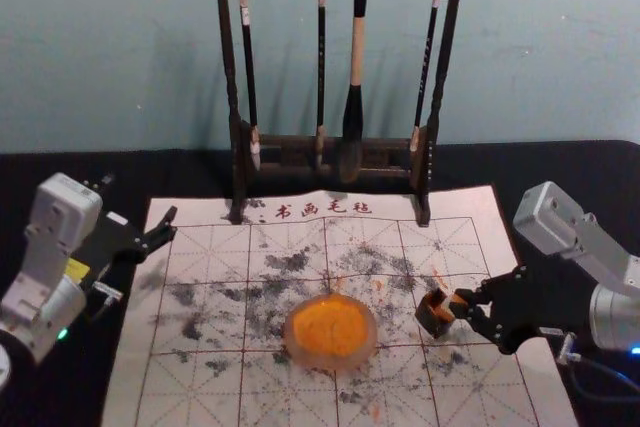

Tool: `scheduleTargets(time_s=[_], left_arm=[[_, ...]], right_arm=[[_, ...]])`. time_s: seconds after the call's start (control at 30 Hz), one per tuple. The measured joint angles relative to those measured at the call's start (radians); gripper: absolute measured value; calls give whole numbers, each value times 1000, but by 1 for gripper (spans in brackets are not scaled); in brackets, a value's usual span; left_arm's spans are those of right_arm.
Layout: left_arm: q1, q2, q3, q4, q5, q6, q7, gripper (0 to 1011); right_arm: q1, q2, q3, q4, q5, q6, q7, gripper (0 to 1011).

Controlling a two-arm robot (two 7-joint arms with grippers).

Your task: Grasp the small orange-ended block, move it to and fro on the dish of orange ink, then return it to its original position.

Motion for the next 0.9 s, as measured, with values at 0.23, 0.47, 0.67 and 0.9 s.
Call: scheduleTargets(time_s=[0.23, 0.47, 0.67, 0.9], left_arm=[[0, 0, 0, 0, 0, 0, 0, 1001], [0, 0, 0, 0, 0, 0, 0, 1001], [0, 0, 0, 0, 0, 0, 0, 1001], [0, 0, 0, 0, 0, 0, 0, 1001]], right_arm=[[6, -9, -4, 7, -3, 2, -1, 90], [8, -12, -4, 10, -5, 2, -5, 90], [8, -12, -3, 10, -5, 2, -6, 90], [7, -11, -3, 10, -6, 2, -5, 90]])
